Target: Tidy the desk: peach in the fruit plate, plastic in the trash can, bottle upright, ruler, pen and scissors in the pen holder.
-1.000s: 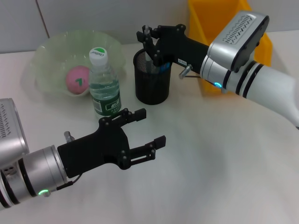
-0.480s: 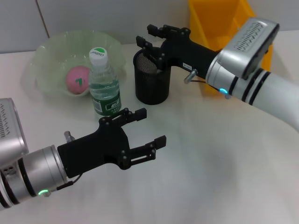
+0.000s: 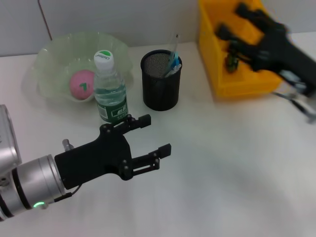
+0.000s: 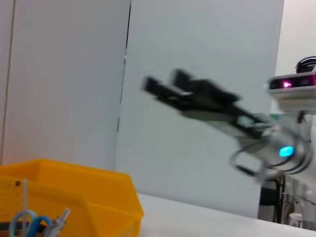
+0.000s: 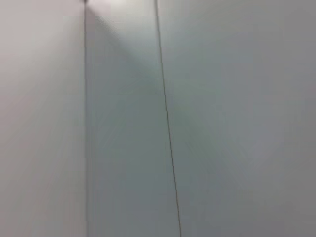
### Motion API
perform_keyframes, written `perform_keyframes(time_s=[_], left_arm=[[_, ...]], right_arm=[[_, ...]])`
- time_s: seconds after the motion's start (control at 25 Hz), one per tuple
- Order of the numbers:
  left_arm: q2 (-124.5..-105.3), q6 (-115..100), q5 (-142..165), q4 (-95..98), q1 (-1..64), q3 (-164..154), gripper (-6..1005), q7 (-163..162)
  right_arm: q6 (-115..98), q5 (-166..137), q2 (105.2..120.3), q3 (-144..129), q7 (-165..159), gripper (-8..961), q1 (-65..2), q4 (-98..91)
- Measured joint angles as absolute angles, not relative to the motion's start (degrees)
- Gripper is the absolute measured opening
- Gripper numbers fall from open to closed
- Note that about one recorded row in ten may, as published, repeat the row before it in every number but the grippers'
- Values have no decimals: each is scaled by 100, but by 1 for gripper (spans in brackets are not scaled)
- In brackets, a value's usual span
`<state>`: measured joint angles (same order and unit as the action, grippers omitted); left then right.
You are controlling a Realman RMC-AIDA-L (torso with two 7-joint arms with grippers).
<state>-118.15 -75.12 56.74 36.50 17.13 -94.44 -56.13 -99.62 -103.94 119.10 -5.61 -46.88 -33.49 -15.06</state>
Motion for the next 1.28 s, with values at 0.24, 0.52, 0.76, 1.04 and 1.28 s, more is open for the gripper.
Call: perform_keyframes(time_s=[0.24,0.52,0.76,1.04,1.28], left_arm=[[-11743,-7596,5900,3639,1686,-9238,813,-5673],[-11715,-7649,6301,3621,1724,-9219,812,-5862],[-11693,-7651,6377,3621,1632,-9099,812,-5865],[-11647,-7676,6498,3621,1586,-9098,813,-5868],[-11645,-7703,6692,3595,1638,-9043,813,-5874]], right_arm=[[-10709,-10812,11834,-1118,-6050,799,-2439,-3117],[-10578,-11794,11756,-2024,-6125,835,-2009,-3493],[-10548,-12226,11803,-2037,-6040,835,-2002,-3471],[-10593,-12364,11825,-2121,-5992,835,-1986,-3458],[-10605,-12406,11835,-2316,-5977,835,-1987,-3459]])
